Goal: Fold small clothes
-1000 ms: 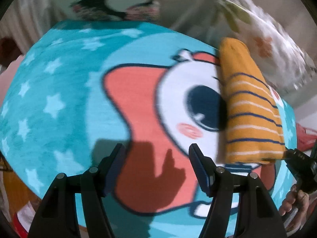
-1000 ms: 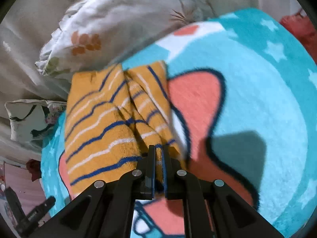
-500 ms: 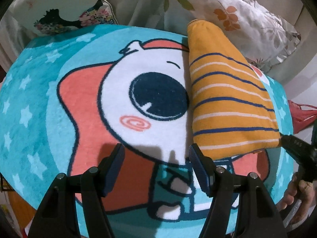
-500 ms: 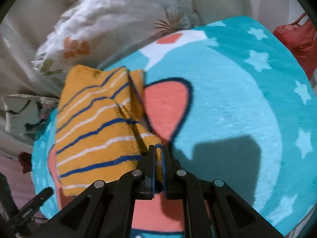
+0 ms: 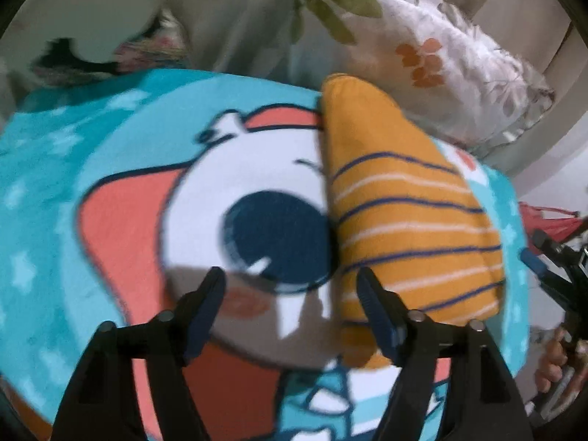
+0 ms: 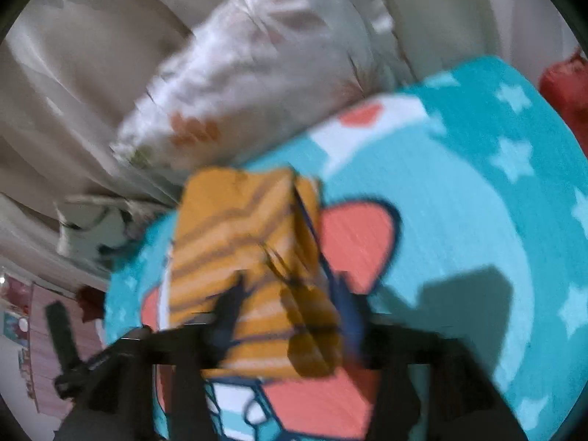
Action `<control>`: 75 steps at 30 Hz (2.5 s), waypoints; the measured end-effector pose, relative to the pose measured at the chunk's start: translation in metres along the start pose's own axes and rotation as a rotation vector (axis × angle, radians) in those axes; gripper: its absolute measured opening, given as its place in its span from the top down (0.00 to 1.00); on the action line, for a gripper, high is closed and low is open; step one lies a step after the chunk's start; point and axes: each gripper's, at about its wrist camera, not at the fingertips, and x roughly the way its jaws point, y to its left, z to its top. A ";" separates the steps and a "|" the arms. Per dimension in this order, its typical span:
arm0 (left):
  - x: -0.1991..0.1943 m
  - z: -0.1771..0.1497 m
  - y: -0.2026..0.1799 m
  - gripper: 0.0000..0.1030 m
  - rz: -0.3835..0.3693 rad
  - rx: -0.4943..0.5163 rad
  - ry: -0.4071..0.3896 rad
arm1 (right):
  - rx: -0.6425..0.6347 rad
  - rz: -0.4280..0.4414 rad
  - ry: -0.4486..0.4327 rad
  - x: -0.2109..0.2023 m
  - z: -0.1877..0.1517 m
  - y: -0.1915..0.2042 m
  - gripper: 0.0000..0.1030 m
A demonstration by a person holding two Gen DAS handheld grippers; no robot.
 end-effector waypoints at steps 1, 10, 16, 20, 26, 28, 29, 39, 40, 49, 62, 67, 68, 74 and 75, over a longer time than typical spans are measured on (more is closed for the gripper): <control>0.009 0.005 0.000 0.28 -0.029 -0.011 0.014 | -0.004 0.008 0.004 0.007 0.007 0.003 0.29; 0.078 0.027 -0.005 0.16 -0.356 -0.082 0.136 | -0.002 -0.038 0.131 0.106 0.028 0.006 0.28; 0.071 0.033 -0.013 0.66 -0.442 -0.103 0.183 | 0.057 0.069 0.214 0.140 0.031 0.019 0.53; 0.027 0.045 -0.019 0.71 -0.408 -0.048 0.104 | 0.078 0.205 0.194 0.121 0.034 0.042 0.66; 0.007 0.044 -0.018 0.65 -0.256 -0.018 0.058 | 0.020 0.236 0.116 0.093 0.023 0.056 0.66; 0.027 0.034 -0.012 0.64 -0.148 -0.004 0.111 | 0.008 0.141 0.146 0.104 0.015 0.044 0.66; 0.040 0.026 -0.010 0.60 -0.110 -0.006 0.151 | 0.009 0.071 0.176 0.112 0.010 0.035 0.66; 0.013 0.006 0.007 0.41 -0.041 -0.100 0.084 | 0.001 -0.006 0.001 0.052 0.029 0.037 0.57; 0.007 0.002 0.008 0.41 -0.032 -0.111 0.074 | -0.017 0.019 -0.007 0.048 0.031 0.045 0.57; -0.032 -0.028 0.007 0.40 0.067 -0.126 -0.029 | -0.186 -0.051 0.182 0.113 0.013 0.067 0.59; -0.074 -0.072 0.042 0.35 0.207 -0.221 -0.069 | -0.481 -0.017 0.103 0.073 -0.048 0.144 0.55; -0.077 -0.068 0.046 0.35 0.167 -0.190 -0.088 | -0.559 -0.079 0.212 0.119 -0.094 0.154 0.55; -0.077 -0.067 0.047 0.35 0.154 -0.184 -0.088 | -0.569 -0.091 0.200 0.119 -0.095 0.153 0.55; -0.081 -0.061 0.064 0.34 0.104 -0.159 -0.100 | -0.509 -0.122 0.101 0.080 -0.087 0.157 0.55; -0.081 -0.060 0.067 0.34 0.100 -0.157 -0.100 | -0.478 -0.136 0.086 0.080 -0.086 0.154 0.53</control>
